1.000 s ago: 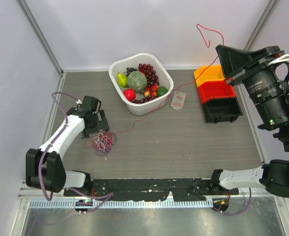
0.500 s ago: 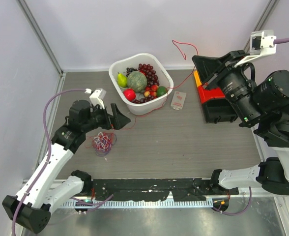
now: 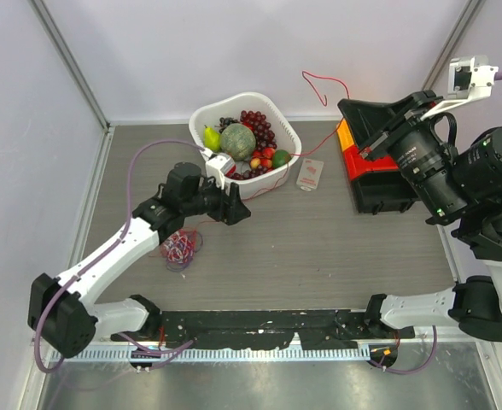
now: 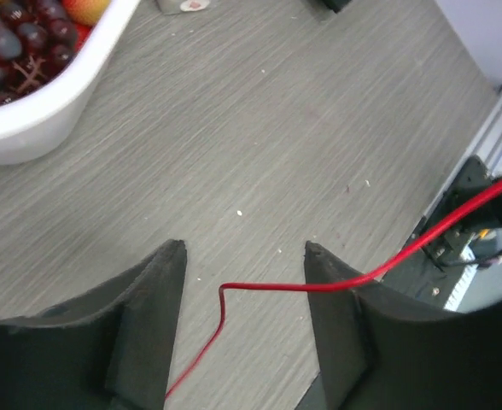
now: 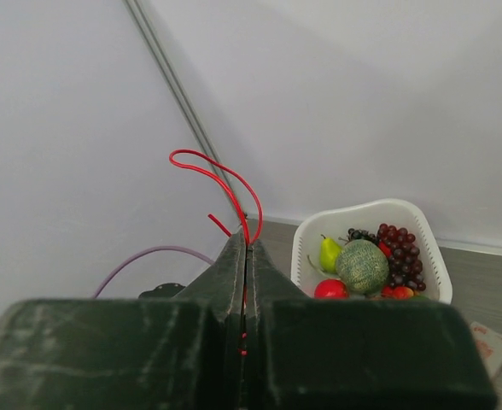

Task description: Untangle the cables

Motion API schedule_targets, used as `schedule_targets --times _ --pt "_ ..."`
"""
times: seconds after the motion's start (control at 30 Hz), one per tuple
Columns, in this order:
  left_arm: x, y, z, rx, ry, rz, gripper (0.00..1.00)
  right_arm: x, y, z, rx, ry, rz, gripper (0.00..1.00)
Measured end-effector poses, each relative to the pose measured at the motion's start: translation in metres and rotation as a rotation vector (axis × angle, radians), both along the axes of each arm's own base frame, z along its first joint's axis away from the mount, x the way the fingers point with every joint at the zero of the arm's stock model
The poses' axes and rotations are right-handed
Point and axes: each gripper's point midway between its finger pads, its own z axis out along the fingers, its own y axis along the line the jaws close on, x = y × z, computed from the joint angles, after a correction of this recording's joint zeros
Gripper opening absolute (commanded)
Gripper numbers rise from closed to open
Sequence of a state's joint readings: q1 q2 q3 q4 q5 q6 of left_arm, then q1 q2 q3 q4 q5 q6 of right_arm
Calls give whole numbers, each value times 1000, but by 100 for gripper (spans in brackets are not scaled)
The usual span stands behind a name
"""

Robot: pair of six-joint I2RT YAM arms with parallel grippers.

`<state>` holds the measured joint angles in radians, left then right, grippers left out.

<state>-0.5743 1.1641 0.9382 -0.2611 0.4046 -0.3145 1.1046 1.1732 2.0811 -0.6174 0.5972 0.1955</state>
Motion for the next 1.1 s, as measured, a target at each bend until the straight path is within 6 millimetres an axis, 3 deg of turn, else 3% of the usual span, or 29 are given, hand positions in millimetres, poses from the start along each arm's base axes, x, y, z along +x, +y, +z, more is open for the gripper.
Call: schedule_targets --times 0.1,0.2,0.27,0.33,0.47,0.53,0.6,0.67,0.73,0.83,0.9,1.0,1.1 --pt "12 -2 -5 36 8 16 4 -2 -3 -3 9 5 3 1" --pt "17 -6 17 36 11 29 0 -3 -6 -10 8 14 -3 1" --pt "19 -12 57 -12 -14 31 0 -1 -6 -17 -2 25 -9 1" --pt "20 -20 111 -100 -67 32 0 0 -6 -25 -15 36 -17 1" --pt "0 -29 236 -344 -204 -2 0 6 -2 -45 -49 71 -41 1" --pt "-14 -27 270 -433 -224 -17 0 10 3 -59 -74 94 -50 1" --pt "-20 -27 276 -471 -201 -22 0 13 8 -73 -102 119 -57 1" --pt "-19 -29 261 -476 -137 -7 0 17 14 -92 -132 153 -63 1" --pt "-13 -36 227 -454 -36 14 0 19 19 -115 -165 194 -70 1" --pt "-2 -52 151 -376 155 53 0 23 29 -168 -246 287 -78 1" --pt "8 -68 73 -266 328 97 1 23 33 -207 -294 353 -82 1" --pt "6 -83 -13 -97 492 146 12 17 29 -271 -367 459 -92 1" --pt "-5 -92 -65 33 582 166 24 7 20 -325 -414 554 -103 1"
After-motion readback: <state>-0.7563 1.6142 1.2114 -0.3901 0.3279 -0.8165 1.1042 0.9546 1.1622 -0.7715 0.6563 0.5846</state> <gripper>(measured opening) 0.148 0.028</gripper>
